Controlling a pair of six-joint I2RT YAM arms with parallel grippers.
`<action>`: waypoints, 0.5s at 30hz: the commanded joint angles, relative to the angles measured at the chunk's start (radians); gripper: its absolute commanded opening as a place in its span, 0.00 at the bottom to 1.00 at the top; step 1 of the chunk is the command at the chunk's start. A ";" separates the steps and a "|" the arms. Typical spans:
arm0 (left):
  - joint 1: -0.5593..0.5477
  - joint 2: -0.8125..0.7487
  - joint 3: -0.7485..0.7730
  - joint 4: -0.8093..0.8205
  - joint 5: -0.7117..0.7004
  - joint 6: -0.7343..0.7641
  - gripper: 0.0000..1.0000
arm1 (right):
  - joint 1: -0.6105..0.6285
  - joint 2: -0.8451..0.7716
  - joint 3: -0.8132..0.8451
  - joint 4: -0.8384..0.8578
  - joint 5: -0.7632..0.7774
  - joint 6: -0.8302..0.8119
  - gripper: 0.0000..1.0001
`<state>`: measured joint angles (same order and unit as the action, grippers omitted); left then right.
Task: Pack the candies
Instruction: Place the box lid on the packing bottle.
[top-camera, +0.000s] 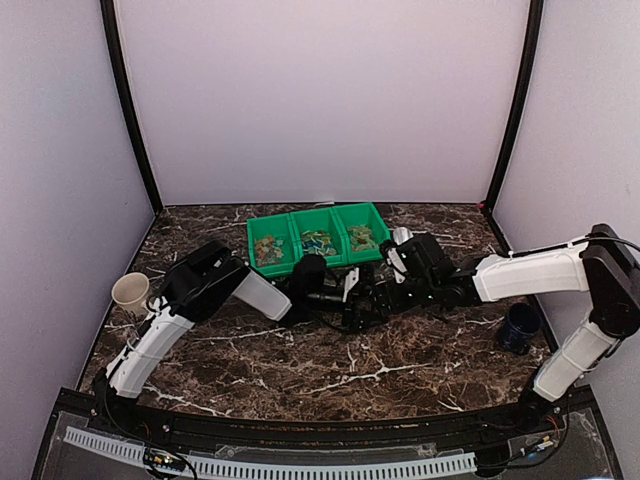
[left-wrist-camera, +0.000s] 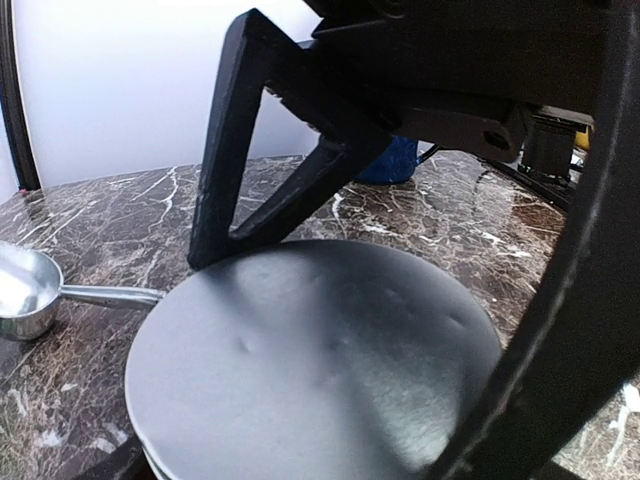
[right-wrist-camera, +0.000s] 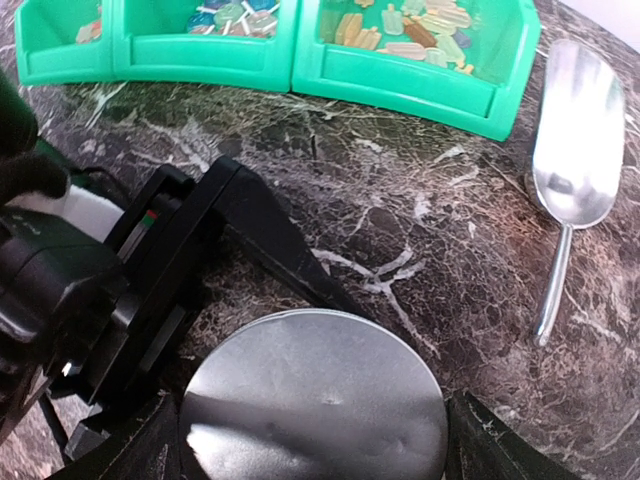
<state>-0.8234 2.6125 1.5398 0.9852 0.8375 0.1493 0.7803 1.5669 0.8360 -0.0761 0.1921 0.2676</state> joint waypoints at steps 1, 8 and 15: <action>-0.010 0.130 -0.090 -0.257 -0.159 0.123 0.86 | 0.026 0.006 -0.029 0.000 0.106 0.123 0.82; -0.024 0.108 -0.094 -0.278 -0.272 0.113 0.86 | 0.064 0.055 0.010 -0.045 0.241 0.260 0.84; -0.034 0.105 -0.095 -0.292 -0.317 0.121 0.86 | 0.096 0.126 0.059 -0.066 0.283 0.293 0.89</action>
<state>-0.8474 2.5942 1.5192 1.0019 0.6945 0.1383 0.8562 1.6295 0.8787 -0.0887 0.4301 0.4808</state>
